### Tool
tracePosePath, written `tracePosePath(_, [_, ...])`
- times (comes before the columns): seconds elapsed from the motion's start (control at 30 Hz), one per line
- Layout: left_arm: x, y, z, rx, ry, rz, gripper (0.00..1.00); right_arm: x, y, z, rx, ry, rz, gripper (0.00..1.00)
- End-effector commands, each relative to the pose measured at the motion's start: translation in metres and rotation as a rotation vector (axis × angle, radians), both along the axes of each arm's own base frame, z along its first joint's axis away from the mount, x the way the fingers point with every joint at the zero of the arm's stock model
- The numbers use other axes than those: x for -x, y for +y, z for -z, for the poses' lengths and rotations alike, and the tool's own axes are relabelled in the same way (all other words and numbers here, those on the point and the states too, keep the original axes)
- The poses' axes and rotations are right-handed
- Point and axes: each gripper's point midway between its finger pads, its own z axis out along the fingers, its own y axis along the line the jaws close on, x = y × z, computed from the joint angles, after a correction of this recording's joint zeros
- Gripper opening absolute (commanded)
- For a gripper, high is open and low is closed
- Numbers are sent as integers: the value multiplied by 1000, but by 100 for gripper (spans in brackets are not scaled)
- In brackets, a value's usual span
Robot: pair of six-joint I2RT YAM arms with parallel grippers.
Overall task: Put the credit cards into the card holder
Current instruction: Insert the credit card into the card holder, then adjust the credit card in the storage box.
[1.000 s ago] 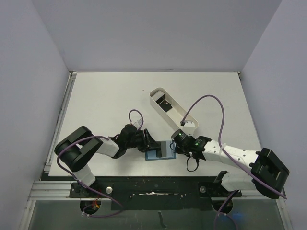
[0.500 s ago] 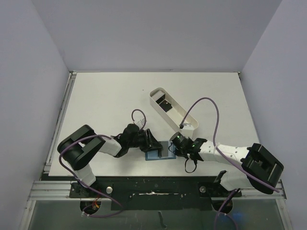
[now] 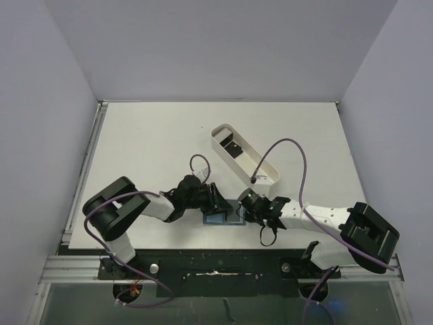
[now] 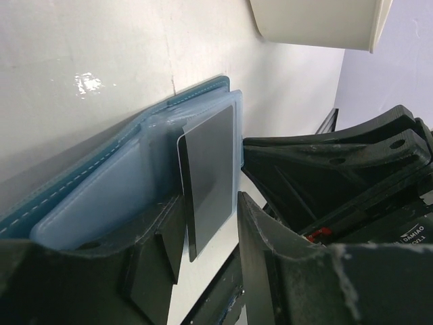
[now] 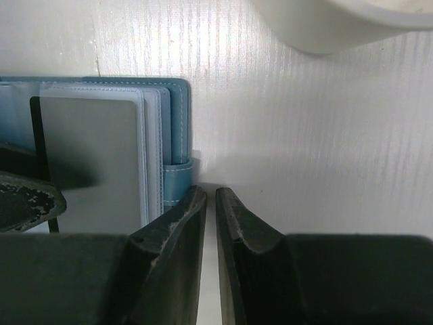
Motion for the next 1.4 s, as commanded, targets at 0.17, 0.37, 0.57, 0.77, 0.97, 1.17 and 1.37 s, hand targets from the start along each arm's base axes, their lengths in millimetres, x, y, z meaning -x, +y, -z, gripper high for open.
tracePosePath(0.17, [0,-12,-18,31,-27,-2,35,-12,13,-18,-56,-73,13,21])
tracePosePath(0.37, [-8,-1,-18,-77,-57,-34,39,-13,2,-30,-31,-95,44,25])
tracePosePath(0.57, [-19,16,-17,-204,-122,-64,42,-15,0,-48,-51,-133,38,27])
tracePosePath(0.77, [-41,22,-40,-336,-230,-57,44,-16,0,-74,-109,-190,24,30])
tracePosePath(0.97, [-74,16,-73,-507,-370,58,47,-14,-5,-109,-181,-284,-20,37])
tracePosePath(1.17, [-122,9,-103,-550,-552,140,47,-10,-13,-136,-233,-360,-32,38])
tracePosePath(1.37, [-185,29,-113,-771,-593,124,47,-8,-18,-145,-276,-406,-29,38])
